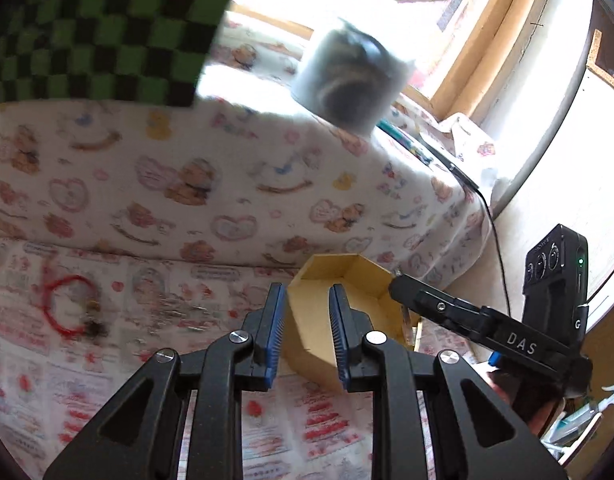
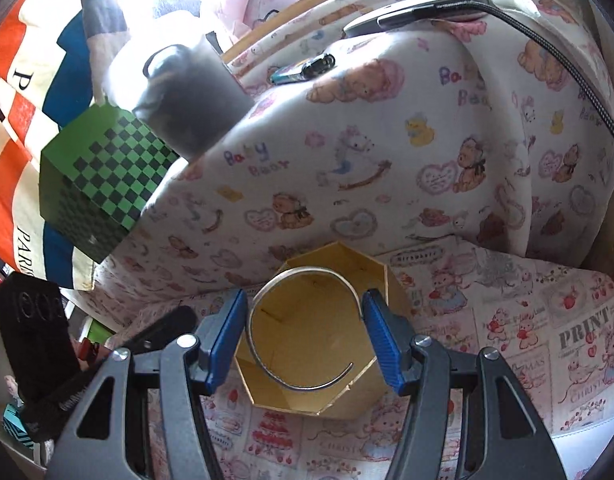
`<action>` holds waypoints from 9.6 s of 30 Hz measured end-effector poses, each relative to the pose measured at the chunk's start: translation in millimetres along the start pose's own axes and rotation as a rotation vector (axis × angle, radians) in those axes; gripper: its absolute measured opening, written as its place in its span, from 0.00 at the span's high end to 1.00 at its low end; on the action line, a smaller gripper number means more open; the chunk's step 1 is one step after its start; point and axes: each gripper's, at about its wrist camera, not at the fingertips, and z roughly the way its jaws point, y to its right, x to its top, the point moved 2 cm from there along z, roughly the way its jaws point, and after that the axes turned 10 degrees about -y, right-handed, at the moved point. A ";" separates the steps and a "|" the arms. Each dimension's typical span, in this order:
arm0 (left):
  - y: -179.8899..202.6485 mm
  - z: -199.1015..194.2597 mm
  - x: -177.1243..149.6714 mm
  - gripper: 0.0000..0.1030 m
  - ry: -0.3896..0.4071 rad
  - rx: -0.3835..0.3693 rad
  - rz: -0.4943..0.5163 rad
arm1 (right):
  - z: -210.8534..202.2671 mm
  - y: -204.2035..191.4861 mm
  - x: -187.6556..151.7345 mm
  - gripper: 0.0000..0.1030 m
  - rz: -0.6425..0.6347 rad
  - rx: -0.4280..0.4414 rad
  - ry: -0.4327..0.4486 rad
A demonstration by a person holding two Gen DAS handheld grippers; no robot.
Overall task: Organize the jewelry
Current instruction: 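Lower the bangle into the gold box with the right tool while the left tool drops the ring in, then move both tools back toward the earrings beside the red bracelet, then grasp a small earring with the right tool while the left tool grasps a gold earring, then carry both earrings over the gold box and open both tools to drop them, then move the left tool to a black-stone earring and close on it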
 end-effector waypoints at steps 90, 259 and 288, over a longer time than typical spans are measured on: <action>-44.6 -89.0 -30.9 0.36 0.285 0.448 0.048 | -35.0 -43.4 -22.1 0.31 -0.085 0.005 0.237; -75.3 -81.0 -33.0 0.41 0.068 0.313 0.008 | -0.8 -85.8 -39.1 0.50 -0.244 -0.171 0.126; -84.3 -28.2 -37.9 0.44 -0.044 0.255 -0.024 | 1.6 -90.3 -46.3 0.36 -0.250 -0.247 0.163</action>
